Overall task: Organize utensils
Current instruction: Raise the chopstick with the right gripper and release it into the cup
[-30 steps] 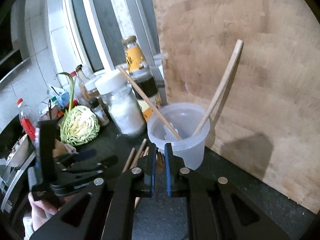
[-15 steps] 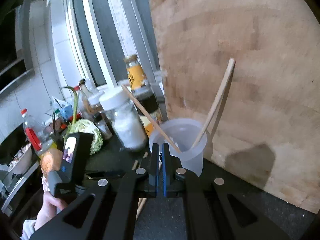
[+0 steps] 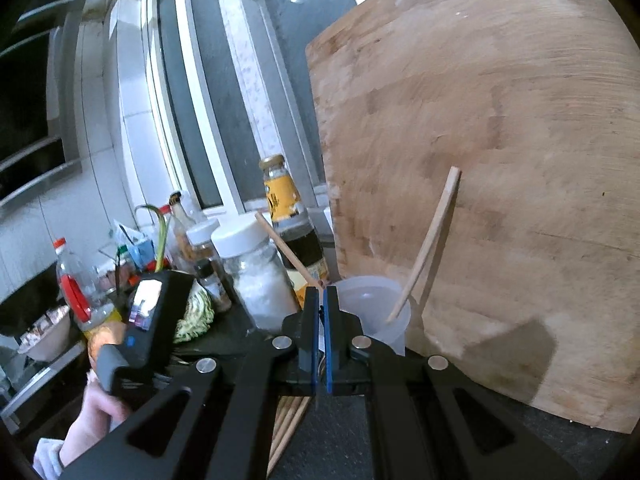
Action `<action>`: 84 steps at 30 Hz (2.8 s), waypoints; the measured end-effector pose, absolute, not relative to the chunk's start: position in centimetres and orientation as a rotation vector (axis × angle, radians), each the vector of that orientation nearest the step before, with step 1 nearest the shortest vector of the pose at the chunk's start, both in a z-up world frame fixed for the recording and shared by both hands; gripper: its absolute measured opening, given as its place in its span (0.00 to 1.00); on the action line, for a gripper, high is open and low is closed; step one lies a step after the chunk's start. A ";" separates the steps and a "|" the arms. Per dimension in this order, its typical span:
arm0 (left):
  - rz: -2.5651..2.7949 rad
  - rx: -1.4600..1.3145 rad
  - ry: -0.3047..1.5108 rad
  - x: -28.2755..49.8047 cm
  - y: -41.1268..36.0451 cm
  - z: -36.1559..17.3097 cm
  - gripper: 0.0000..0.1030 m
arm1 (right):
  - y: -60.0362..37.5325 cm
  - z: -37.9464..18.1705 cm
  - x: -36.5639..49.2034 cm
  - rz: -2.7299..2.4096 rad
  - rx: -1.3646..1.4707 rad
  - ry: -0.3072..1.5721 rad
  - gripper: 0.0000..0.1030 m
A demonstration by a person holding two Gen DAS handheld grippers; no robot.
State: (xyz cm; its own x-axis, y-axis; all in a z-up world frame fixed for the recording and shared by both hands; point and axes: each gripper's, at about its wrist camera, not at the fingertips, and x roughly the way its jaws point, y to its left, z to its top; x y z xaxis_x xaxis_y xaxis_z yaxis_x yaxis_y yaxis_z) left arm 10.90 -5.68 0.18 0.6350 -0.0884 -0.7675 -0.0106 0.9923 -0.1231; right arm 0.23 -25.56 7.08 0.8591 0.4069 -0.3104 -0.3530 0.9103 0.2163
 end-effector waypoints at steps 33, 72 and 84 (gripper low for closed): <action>-0.244 -0.273 0.143 8.0 -8.0 16.4 0.06 | -29.6 5.8 5.0 0.276 0.369 0.295 0.03; -0.174 -0.170 0.204 6.2 -7.4 8.3 0.57 | -27.8 5.0 4.5 0.297 0.328 0.437 0.39; -0.016 -0.114 0.191 1.4 -4.5 6.8 0.97 | -27.3 6.2 2.1 0.285 0.296 0.376 0.61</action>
State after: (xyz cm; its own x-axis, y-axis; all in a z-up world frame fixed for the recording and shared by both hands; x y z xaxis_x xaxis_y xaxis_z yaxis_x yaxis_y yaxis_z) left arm 1.43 -4.49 6.81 0.9816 -0.0268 -0.1890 0.0051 0.9934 -0.1144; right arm 2.10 -27.30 6.22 0.8917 0.3246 -0.3153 -0.2161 0.9176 0.3335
